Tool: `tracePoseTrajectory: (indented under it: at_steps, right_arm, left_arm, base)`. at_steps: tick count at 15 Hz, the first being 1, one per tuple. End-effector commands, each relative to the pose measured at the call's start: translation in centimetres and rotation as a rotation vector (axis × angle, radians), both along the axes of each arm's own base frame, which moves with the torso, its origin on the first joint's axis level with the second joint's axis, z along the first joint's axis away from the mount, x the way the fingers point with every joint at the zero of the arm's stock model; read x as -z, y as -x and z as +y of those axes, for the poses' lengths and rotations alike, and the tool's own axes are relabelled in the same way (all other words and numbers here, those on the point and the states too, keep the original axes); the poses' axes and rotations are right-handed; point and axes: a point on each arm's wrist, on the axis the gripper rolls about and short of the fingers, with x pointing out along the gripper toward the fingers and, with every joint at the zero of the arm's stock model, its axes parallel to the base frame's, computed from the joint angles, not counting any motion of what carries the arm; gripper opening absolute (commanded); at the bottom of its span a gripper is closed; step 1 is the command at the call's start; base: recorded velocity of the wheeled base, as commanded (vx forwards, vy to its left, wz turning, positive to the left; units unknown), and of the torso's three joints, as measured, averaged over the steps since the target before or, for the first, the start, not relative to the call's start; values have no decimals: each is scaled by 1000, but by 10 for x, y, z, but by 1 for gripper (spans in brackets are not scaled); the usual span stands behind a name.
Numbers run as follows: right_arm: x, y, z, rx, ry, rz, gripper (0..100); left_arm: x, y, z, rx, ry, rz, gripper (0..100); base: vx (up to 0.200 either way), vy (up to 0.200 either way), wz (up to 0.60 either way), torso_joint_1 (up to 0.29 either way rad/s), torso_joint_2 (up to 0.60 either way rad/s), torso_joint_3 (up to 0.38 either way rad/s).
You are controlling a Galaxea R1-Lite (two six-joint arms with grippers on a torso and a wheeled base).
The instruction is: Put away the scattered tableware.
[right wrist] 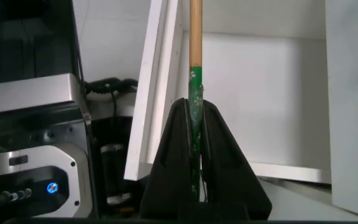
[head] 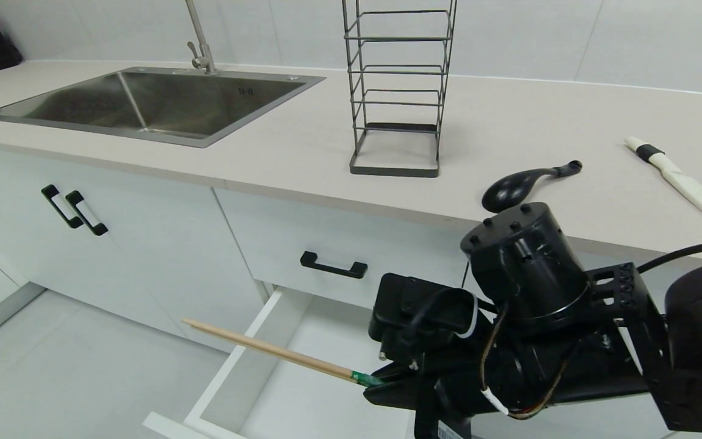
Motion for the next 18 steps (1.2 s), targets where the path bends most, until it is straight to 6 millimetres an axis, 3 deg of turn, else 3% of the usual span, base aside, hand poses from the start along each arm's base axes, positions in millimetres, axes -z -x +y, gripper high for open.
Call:
tracePoseTrajectory:
  at_steps: [1, 6, 8, 11, 13, 15, 18]
  right_arm:
    - [12, -9, 13, -11, 33, 3, 0]
    - [20, -8, 19, -7, 52, 52, 0]
    - [23, -8, 14, 46, 63, 90, 0]
    - [27, -5, 5, 196, 115, 13, 0]
    - [42, 5, 27, 231, 5, -8, 0]
    - [56, 1, 40, 272, -34, -60, 0]
    - [60, -3, 44, 285, -14, -53, 0]
  left_arm:
    - [0, 0, 0, 0, -1, -1, 100]
    - [0, 0, 0, 0, -1, -1, 100]
    - [0, 0, 0, 0, -1, -1, 100]
    - [0, 0, 0, 0, -1, -1, 100]
    - [0, 0, 0, 0, -1, -1, 100]
    - [0, 0, 0, 0, 0, -1, 100]
    - [0, 0, 0, 0, 0, -1, 100]
  base:
    - [0, 0, 0, -100, 188, 46]
    - [0, 0, 0, -16, 35, 18]
    - [0, 0, 0, 1, 28, 18]
    - [0, 0, 0, 0, 0, 0]
    - [0, 0, 0, 0, 0, 0]
    - [0, 0, 0, 0, 0, 0]
    - [0, 0, 0, 0, 0, 0]
